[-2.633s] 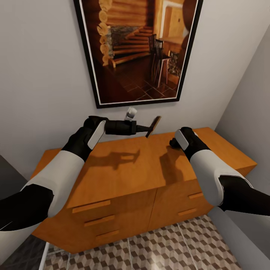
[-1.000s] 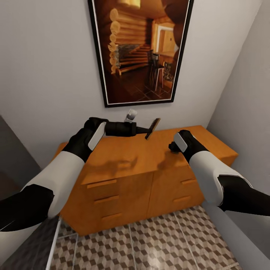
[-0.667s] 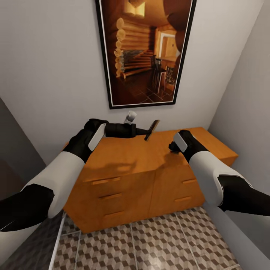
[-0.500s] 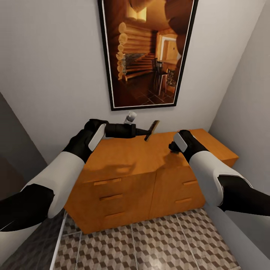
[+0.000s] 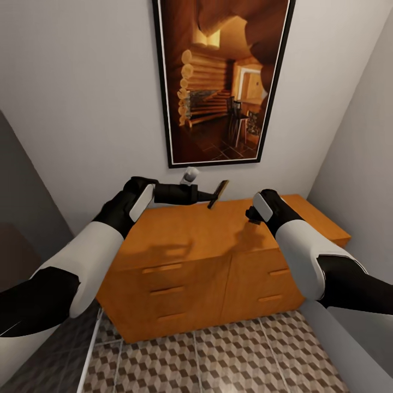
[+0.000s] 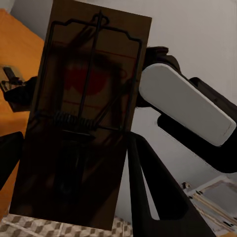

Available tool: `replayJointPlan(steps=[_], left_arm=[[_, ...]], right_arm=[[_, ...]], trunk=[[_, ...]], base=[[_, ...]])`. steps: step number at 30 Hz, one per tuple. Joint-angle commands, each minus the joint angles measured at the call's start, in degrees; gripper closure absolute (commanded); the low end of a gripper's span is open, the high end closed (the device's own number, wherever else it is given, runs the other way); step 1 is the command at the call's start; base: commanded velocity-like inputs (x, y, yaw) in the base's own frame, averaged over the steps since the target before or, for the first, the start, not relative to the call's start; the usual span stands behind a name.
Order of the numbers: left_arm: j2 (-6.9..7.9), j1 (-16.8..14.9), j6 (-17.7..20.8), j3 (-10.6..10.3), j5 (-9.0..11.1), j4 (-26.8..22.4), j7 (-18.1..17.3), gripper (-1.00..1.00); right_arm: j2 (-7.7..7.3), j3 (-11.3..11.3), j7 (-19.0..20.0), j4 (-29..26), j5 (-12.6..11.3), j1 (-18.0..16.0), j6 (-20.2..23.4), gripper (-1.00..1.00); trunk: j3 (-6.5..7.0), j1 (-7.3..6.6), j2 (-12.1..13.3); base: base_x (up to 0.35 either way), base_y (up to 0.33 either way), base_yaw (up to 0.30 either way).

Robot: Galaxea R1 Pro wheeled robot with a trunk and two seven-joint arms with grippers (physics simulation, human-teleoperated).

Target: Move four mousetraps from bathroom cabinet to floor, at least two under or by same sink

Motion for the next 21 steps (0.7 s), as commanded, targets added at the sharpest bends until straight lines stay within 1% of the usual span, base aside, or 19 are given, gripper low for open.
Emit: replayJointPlan(steps=[1, 5, 6, 7, 8, 9, 10, 11, 12, 13, 15, 16, 18, 21], left_arm=[[0.02, -0.05, 0.07, -0.11, 0.03, 0.2, -0.01, 1.0], [0.07, -0.02, 0.07, -0.09, -0.3, 1.68, 0.08, 1.0], [0.12, -0.01, 0.07, -0.08, -0.65, 2.55, 0.08, 1.0], [0.19, -0.01, 0.07, -0.06, -1.6, 3.62, 0.05, 1.0], [0.2, 0.01, 0.07, -0.06, -2.05, 3.87, 0.05, 1.0], [0.21, 0.02, 0.07, -0.06, -3.83, 4.43, 0.15, 1.0], [0.21, 0.01, 0.07, -0.06, -4.57, 4.6, 0.21, 1.0], [0.22, -0.01, 0.03, -0.05, -6.19, 5.06, 0.25, 1.0], [0.2, -0.01, 0.02, -0.05, -7.02, 5.34, 0.27, 1.0], [0.18, 0.0, 0.01, -0.05, -8.56, 5.92, 0.31, 1.0], [0.16, -0.02, -0.01, -0.01, -10.19, 6.56, 0.32, 1.0], [0.16, -0.02, -0.01, 0.0, -10.55, 6.69, 0.32, 1.0], [0.15, -0.03, -0.02, 0.02, -11.27, 6.97, 0.35, 1.0], [0.14, 0.0, -0.02, 0.03, -11.71, 7.17, 0.39, 1.0]], right_arm=[[0.05, -0.33, -0.45, -0.08, -0.65, -0.03, -0.07, 1.0], [0.05, -0.34, -0.45, -0.09, -0.65, -0.02, -0.04, 1.0], [0.05, -0.34, -0.5, -0.09, -0.65, -0.02, -0.03, 1.0], [0.05, -0.34, -0.53, -0.09, -0.6, 0.01, -0.03, 1.0], [0.05, -0.34, -0.53, -0.09, -0.59, 0.02, -0.03, 1.0], [0.05, -0.34, -0.58, -0.09, -0.58, 0.07, -0.03, 1.0], [0.05, -0.34, -0.59, -0.09, -0.57, 0.09, -0.03, 1.0], [0.03, -0.36, -0.65, -0.09, -0.57, 0.13, -0.03, 1.0], [0.0, -0.36, -0.68, -0.09, -0.57, 0.15, -0.03, 1.0], [-0.13, -0.37, -0.74, -0.09, -0.56, 0.18, -0.03, 1.0], [-0.52, -0.4, -0.81, -0.15, -0.56, 0.21, -0.03, 1.0], [-0.67, -0.4, -0.83, -0.19, -0.56, 0.22, -0.03, 1.0], [-1.01, -0.42, -0.89, -0.33, -0.56, 0.23, 0.01, 1.0], [-1.32, -0.42, -0.96, -0.49, -0.56, 0.24, 0.04, 1.0]], trunk=[[0.21, -0.22, 0.37], [1.28, -1.09, 1.98], [1.55, -1.31, 2.38], [1.82, -1.53, 2.78], [2.09, -1.75, 3.18], [2.36, -1.97, 3.58], [2.63, -2.19, 3.98], [2.9, -2.41, 4.38], [3.17, -2.63, 4.78], [3.44, -2.85, 5.19], [3.97, -3.29, 5.99], [4.24, -3.51, 6.39], [4.39, -3.51, 6.39], [4.49, -3.51, 6.39]], base=[[0.0, 0.0, 0.076], [0.0, 0.0, 0.076], [0.0, 0.0, 0.075], [0.0, 0.0, 0.073], [0.0, 0.0, 0.072], [0.0, 0.0, 0.071], [0.0, 0.0, 0.071], [0.0, 0.0, 0.069], [0.0, 0.0, 0.068], [0.0, 0.0, 0.067], [0.0, 0.0, 0.052], [0.0, 0.0, 0.034], [0.0, 0.0, 0.023], [0.0, 0.0, 0.01]])
